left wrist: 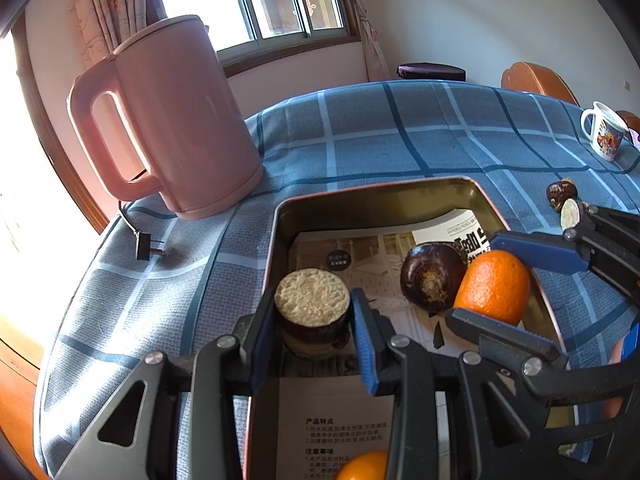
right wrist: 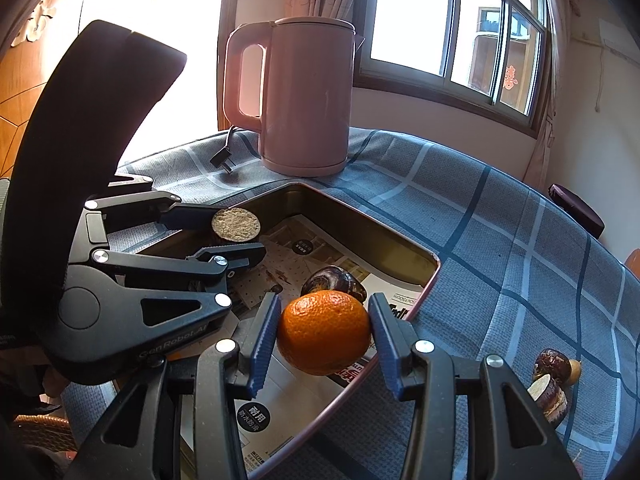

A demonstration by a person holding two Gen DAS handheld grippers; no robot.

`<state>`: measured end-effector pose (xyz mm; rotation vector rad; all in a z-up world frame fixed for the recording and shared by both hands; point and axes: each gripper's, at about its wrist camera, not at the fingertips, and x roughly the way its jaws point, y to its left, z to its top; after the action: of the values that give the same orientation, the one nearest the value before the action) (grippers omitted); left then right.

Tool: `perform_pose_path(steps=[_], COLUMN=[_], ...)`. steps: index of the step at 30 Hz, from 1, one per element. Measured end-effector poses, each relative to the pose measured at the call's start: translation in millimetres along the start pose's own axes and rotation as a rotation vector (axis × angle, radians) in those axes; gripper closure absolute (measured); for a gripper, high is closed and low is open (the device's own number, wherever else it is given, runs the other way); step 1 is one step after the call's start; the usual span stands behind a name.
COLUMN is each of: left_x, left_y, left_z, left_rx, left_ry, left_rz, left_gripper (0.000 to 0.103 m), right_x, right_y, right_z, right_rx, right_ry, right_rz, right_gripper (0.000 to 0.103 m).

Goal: Organize fruits
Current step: 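Lower the taro piece and the orange into the tin and open both tools, then move both tools back toward the remaining fruits on the tablecloth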

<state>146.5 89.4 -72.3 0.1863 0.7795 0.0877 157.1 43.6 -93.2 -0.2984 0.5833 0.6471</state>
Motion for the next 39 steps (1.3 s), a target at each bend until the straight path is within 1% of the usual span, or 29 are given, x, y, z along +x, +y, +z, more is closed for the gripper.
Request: perform_pose_path(steps=[8, 10, 12, 13, 14, 15, 16, 17, 18, 19, 21, 24, 29, 34, 37, 39], left_x=[-2, -4, -8, -10, -12, -16, -21, -27, -35, -43, -56, -70, -82, -83, -80, -75], left_y=[1, 2, 3, 3, 5, 5, 5, 5, 5, 5, 4, -6, -46, -101, -132, -150], left_z=[-2, -2, -2, -2, -3, -3, -3, -3, -3, -2, 1, 7, 13, 15, 16, 18], left_rx=[-0.006, -0.013, -0.019, -0.023, -0.031, -0.039, -0.045, -0.046, -0.047, -0.050, -0.061, -0.057, -0.007, 0.084, 0.118, 0.128], left_ry=[-0.001, -0.003, -0.009, -0.011, -0.012, -0.018, -0.030, -0.055, -0.086, -0.114, -0.146, -0.177, -0.199, -0.191, -0.170, -0.150], left_rz=[-0.004, -0.012, -0.024, -0.030, -0.042, -0.057, -0.057, -0.020, 0.008, 0.012, -0.021, -0.039, -0.108, -0.182, -0.240, -0.278], left_gripper=[0.064, 0.063, 0.062, 0.060, 0.057, 0.054, 0.042, 0.022, 0.014, 0.005, 0.004, 0.004, 0.004, 0.004, 0.004, 0.004], right_x=[0, -1, -5, -7, -10, -14, -18, -24, -31, -38, -53, -76, -115, -150, -164, -167], right_y=[2, 1, -1, -2, -4, -7, -9, -13, -16, -20, -30, -47, -75, -106, -121, -129], right_z=[0, 0, -1, -1, -1, -2, -2, -4, -6, -9, -17, -33, -69, -106, -122, -128], right_rx=[0.000, 0.003, 0.010, 0.014, 0.016, 0.020, 0.024, 0.027, 0.028, 0.029, 0.040, 0.079, 0.148, 0.236, 0.288, 0.319], right_ry=[-0.002, -0.012, -0.026, -0.035, -0.043, -0.047, -0.049, -0.052, -0.056, -0.060, -0.068, -0.072, -0.060, -0.035, -0.036, -0.028], right_rz=[-0.001, -0.012, -0.027, -0.039, -0.049, -0.057, -0.064, -0.071, -0.084, -0.100, -0.127, -0.168, -0.252, -0.345, -0.388, -0.419], right_gripper=[0.054, 0.053, 0.047, 0.043, 0.040, 0.040, 0.040, 0.040, 0.040, 0.040, 0.039, 0.038, 0.037, 0.036, 0.036, 0.035])
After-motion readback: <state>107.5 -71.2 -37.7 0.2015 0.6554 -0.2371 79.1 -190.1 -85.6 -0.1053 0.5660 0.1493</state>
